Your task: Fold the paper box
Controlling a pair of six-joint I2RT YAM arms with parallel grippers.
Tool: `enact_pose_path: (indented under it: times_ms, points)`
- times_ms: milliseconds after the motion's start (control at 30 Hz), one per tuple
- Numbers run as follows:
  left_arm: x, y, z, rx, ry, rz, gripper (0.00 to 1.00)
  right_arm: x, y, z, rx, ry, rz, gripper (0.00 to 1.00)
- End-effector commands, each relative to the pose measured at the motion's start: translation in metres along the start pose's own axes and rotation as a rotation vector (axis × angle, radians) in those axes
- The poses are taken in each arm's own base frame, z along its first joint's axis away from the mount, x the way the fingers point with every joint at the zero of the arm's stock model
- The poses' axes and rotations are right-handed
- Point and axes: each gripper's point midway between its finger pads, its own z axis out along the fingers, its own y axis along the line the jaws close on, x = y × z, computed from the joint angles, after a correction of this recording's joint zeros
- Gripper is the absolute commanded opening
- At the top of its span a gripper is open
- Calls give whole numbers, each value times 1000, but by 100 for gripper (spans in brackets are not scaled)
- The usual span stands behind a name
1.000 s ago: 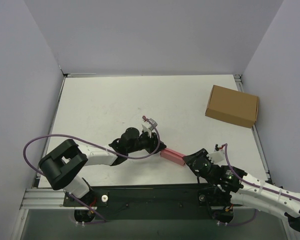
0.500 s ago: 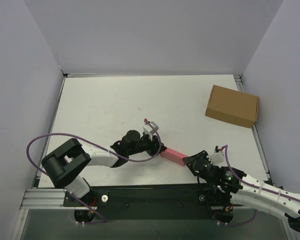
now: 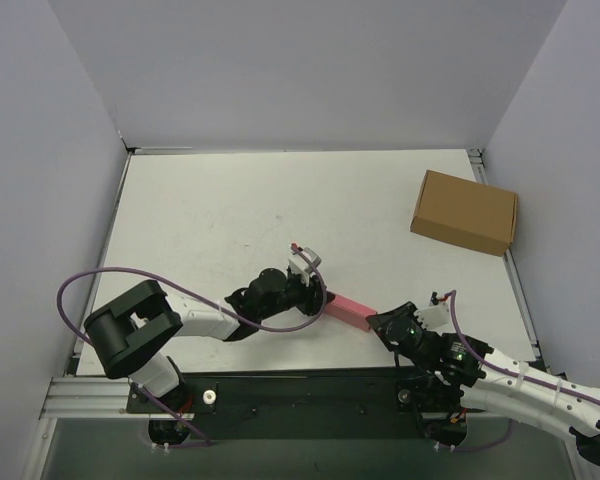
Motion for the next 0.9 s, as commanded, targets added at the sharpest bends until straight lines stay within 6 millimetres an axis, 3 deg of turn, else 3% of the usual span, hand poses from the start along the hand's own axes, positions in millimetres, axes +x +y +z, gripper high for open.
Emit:
enact_pose_path:
  times_ms: [0,233,633,867]
  points:
    - [145,45,-57,-173,501,-7,42,-7,-72,4,225,-27,-160,12]
    - [143,33,-52,-93,471,-88,33,-7,-70,4,215,-28,-164,12]
    - [159,37,-57,-111,496,-77,34,-10,-66,3,218,-36,-216,12]
    - [134,33,-67,-140,403,-89,43,-11,-40,-5,195,-30,-337,12]
